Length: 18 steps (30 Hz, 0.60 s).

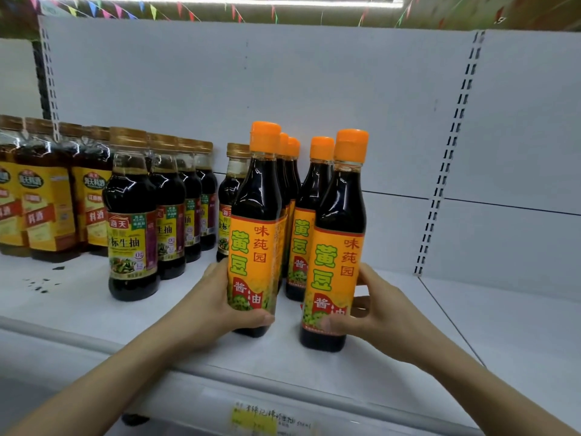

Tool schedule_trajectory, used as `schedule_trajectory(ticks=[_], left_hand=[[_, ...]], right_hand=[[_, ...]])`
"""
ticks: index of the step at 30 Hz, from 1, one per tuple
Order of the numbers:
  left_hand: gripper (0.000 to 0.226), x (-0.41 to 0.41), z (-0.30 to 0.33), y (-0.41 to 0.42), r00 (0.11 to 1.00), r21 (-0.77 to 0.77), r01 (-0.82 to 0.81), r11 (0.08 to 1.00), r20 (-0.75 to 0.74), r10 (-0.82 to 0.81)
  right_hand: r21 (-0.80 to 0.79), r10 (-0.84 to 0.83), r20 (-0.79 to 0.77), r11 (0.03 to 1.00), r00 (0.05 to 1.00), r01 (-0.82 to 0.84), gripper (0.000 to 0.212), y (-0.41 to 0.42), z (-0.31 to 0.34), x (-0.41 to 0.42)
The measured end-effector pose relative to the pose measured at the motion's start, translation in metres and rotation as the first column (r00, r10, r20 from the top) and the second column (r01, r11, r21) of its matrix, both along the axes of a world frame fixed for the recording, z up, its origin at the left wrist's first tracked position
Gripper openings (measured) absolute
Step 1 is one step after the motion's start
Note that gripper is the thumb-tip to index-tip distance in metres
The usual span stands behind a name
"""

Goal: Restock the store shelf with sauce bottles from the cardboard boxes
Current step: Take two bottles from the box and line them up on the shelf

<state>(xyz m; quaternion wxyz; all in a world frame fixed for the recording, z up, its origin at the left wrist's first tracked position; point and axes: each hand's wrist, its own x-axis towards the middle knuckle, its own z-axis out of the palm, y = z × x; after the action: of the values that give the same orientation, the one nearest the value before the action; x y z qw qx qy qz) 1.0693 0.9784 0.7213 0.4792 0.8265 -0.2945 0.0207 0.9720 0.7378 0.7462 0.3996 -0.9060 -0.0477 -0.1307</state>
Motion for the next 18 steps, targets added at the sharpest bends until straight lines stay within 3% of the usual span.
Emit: schedule_trajectory(ticks=[7, 12, 18], left_hand=[[0.106, 0.004, -0.005, -0.005, 0.997, -0.009, -0.078, 0.997, -0.012, 0.078], [0.097, 0.007, -0.003, -0.006, 0.996, 0.002, -0.087, 0.996, 0.012, 0.087], [0.073, 0.011, -0.001, -0.009, 0.999, 0.062, -0.047, 0.997, -0.012, 0.048]], right_hand=[[-0.01, -0.02, 0.097, 1.0, 0.995, 0.022, 0.082, 0.019, -0.017, 0.017], [-0.035, -0.044, 0.191, 0.998, 0.981, 0.052, 0.087, 0.025, -0.022, 0.018], [-0.12, -0.065, 0.178, 0.989, 0.982, 0.087, 0.091, 0.03, -0.013, 0.022]])
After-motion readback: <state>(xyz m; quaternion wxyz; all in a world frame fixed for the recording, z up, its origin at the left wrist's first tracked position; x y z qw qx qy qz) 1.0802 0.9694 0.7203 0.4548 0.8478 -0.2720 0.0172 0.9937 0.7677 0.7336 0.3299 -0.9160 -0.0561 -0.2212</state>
